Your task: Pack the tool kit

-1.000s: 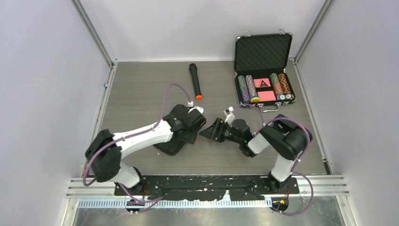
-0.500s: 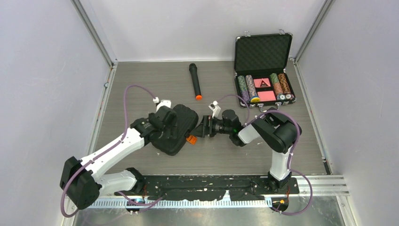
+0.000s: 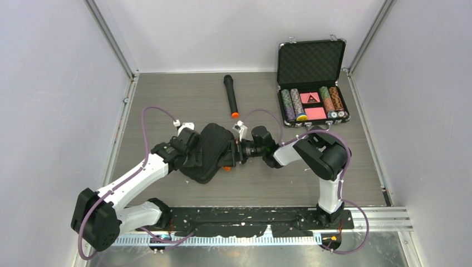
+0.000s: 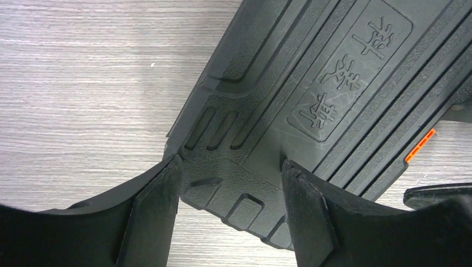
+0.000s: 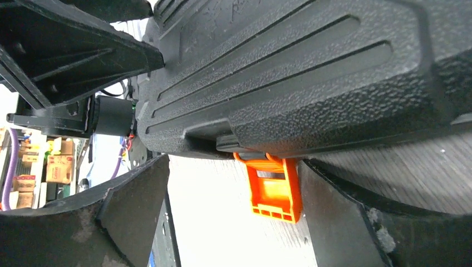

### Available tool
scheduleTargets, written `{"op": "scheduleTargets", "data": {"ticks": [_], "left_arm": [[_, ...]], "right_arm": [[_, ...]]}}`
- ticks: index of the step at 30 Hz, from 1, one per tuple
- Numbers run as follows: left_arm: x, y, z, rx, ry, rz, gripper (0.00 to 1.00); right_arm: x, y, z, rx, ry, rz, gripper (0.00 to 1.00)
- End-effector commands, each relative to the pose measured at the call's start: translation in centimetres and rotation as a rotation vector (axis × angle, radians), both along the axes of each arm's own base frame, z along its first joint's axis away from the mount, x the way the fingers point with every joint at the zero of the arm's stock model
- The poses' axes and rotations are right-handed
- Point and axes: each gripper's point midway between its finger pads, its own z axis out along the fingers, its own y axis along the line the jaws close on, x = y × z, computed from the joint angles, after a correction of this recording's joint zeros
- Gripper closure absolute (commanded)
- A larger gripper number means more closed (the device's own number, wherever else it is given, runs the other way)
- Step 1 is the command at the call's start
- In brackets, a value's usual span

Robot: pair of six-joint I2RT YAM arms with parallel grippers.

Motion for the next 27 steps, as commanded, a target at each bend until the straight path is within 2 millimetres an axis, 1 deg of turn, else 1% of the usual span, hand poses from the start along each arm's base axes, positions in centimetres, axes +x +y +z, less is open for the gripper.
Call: {"op": "scheduleTargets", "data": {"ticks": [1, 4, 7, 12, 14, 19, 21, 24, 25, 26, 27], "left_arm": [[-0.8, -0.9, -1.9, -0.041, 0.062, -0.012, 0.35], [-0.9, -1.3, -2.3, -0.055, 0.070, -0.023, 0.37], [-0.8, -1.7, -2.2, -0.058, 0.067, -0.030, 0.37], [-0.7, -2.0, -2.2, -0.064, 0.067, -0.040, 0.38], [-0.7, -2.1, -2.3, -0.064, 0.072, -0.045, 0.38], [-0.7, -2.5, -2.5, -0.072, 0.075, -0.055, 0.39], [-0.7, -2.6, -2.5, -0.074, 0.073, -0.057, 0.39], [-0.6, -2.5, -2.3, -0.070, 0.066, -0.060, 0.39], [-0.7, -2.4, -2.3, -0.067, 0.065, -0.061, 0.39], [-0.7, -2.4, -2.2, -0.066, 0.062, -0.062, 0.39], [-0.7, -2.3, -2.2, -0.063, 0.061, -0.061, 0.39]], "right_arm": [[-2.6, -1.4, -1.1, -0.107, 0.088, 0.049, 0.12], [-3.1, -1.8, -0.6, -0.134, 0.127, 0.044, 0.17], [-3.2, -2.1, -0.4, -0.156, 0.155, 0.031, 0.22], [-2.9, -1.6, 0.9, -0.121, 0.163, 0.013, 0.33], [-2.7, -1.3, 1.6, -0.104, 0.165, 0.007, 0.35], [-2.0, -0.1, 3.7, -0.045, 0.143, 0.001, 0.35], [-1.7, 0.3, 4.1, -0.036, 0.126, -0.007, 0.34], [-0.4, -0.5, 3.1, -0.112, 0.076, -0.077, 0.31], [0.2, -1.2, 2.6, -0.163, 0.027, -0.105, 0.29], [0.4, -1.6, 2.4, -0.188, -0.021, -0.103, 0.28], [0.8, -2.0, 2.6, -0.202, -0.054, -0.125, 0.25]]}}
